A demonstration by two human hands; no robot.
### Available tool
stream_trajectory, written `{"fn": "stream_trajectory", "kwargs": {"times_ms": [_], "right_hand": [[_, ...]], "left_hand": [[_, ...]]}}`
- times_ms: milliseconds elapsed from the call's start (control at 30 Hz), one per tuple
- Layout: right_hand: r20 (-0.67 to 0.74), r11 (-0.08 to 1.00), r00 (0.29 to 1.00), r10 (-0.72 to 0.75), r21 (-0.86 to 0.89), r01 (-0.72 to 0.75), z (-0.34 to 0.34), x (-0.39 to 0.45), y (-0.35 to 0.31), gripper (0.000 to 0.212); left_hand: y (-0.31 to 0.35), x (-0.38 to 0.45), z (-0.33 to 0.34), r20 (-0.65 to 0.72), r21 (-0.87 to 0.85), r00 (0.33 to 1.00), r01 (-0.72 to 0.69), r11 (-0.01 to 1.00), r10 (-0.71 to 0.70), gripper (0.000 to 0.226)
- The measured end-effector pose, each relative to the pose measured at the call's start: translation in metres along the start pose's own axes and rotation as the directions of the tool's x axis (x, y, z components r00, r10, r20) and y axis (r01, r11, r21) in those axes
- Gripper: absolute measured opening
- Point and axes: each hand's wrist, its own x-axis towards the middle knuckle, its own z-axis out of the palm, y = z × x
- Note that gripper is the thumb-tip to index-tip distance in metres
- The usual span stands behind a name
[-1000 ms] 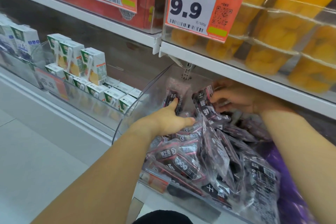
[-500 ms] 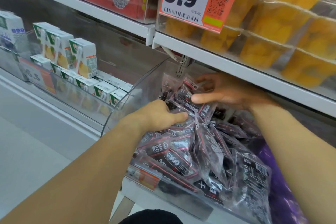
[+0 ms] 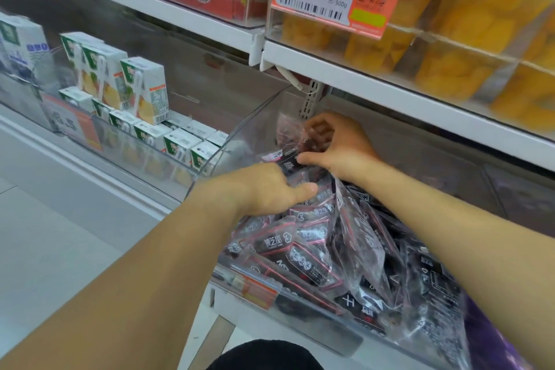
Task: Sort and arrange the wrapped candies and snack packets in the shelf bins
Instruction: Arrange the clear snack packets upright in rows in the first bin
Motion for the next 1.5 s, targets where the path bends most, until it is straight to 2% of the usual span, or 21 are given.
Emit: {"fn": "stream_trajectory", "kwargs": {"times_ms": [100,233,367,533,667,767,900,1000,1067,1133,1167,1233,1300,1367,1433,1500], "right_hand": [[-0.058,1.000,0.998,-0.007,-0.008,0.006,0.003,0.006,-0.003,0.050],[0.004,0.989,0.995,-0.102,-0.102,0.102,0.002,0.007,-0.013,0.043],[0.072,0.947,0.980,-0.188,-0.250,0.200,0.012,0.009,-0.010,0.041],[0.075,0.942,0.990,-0.118,-0.306,0.136,0.006,0.014,-0.008,0.042],[0.003,0.949,0.995,-0.102,-0.301,0.098,0.011,0.013,-0.005,0.045],[0.036,0.938,0.998,-0.044,-0.343,0.054,0.008,0.014,-0.007,0.049],[0.068,0.958,0.998,-0.011,-0.287,0.030,-0.001,0.012,-0.013,0.046],[0.063,0.964,0.998,0.014,-0.266,0.003,-0.009,0.012,-0.017,0.044],[0.079,0.954,0.992,0.098,-0.292,-0.071,-0.018,0.013,-0.020,0.045],[0.190,0.957,0.965,0.179,-0.260,-0.127,-0.025,0.009,-0.023,0.048],[0.287,0.974,0.942,0.177,-0.187,-0.126,-0.028,0.005,-0.025,0.048],[0.502,0.993,0.856,0.120,-0.058,-0.106,-0.033,-0.005,-0.027,0.047],[0.648,0.994,0.754,0.105,-0.096,-0.055,-0.038,-0.012,-0.026,0.049],[0.716,0.991,0.688,0.119,-0.123,-0.044,-0.043,-0.013,-0.022,0.046],[0.735,0.996,0.673,0.088,-0.054,-0.071,-0.046,-0.012,-0.018,0.039],[0.734,0.999,0.677,0.043,-0.033,-0.028,-0.049,-0.012,-0.021,0.042]], "left_hand": [[0.001,-0.002,0.002,-0.035,0.000,0.999,-0.019,1.000,0.019,0.084],[-0.001,-0.002,0.005,-0.046,-0.004,0.999,-0.012,1.000,0.012,0.085],[-0.001,0.000,0.006,-0.068,-0.024,0.998,-0.021,0.999,0.020,0.075],[-0.001,-0.003,0.005,-0.079,-0.035,0.997,-0.008,0.999,0.006,0.078],[-0.002,0.000,0.006,-0.064,-0.041,0.998,-0.008,0.999,0.005,0.080],[-0.002,-0.002,0.006,-0.060,-0.035,0.998,-0.009,0.999,0.007,0.080],[-0.001,-0.004,0.005,-0.047,-0.065,0.999,-0.022,0.998,0.019,0.080],[-0.001,-0.006,0.005,-0.036,-0.096,0.999,-0.036,0.995,0.033,0.070],[-0.001,-0.009,0.003,-0.023,-0.139,0.999,-0.046,0.989,0.043,0.054],[-0.001,-0.011,0.000,-0.033,-0.173,0.997,-0.075,0.982,0.071,0.047],[-0.001,-0.012,-0.001,-0.043,-0.178,0.995,-0.092,0.980,0.086,0.047],[-0.001,-0.013,-0.004,-0.076,-0.162,0.990,-0.127,0.979,0.116,0.043],[0.001,-0.015,-0.006,-0.109,-0.119,0.988,-0.124,0.985,0.111,0.040],[0.001,-0.019,-0.010,-0.140,-0.086,0.983,-0.135,0.987,0.122,0.037],[-0.002,-0.021,-0.014,-0.153,-0.093,0.977,-0.167,0.982,0.151,0.032],[-0.003,-0.024,-0.015,-0.169,-0.092,0.968,-0.205,0.974,0.188,0.032]]}}
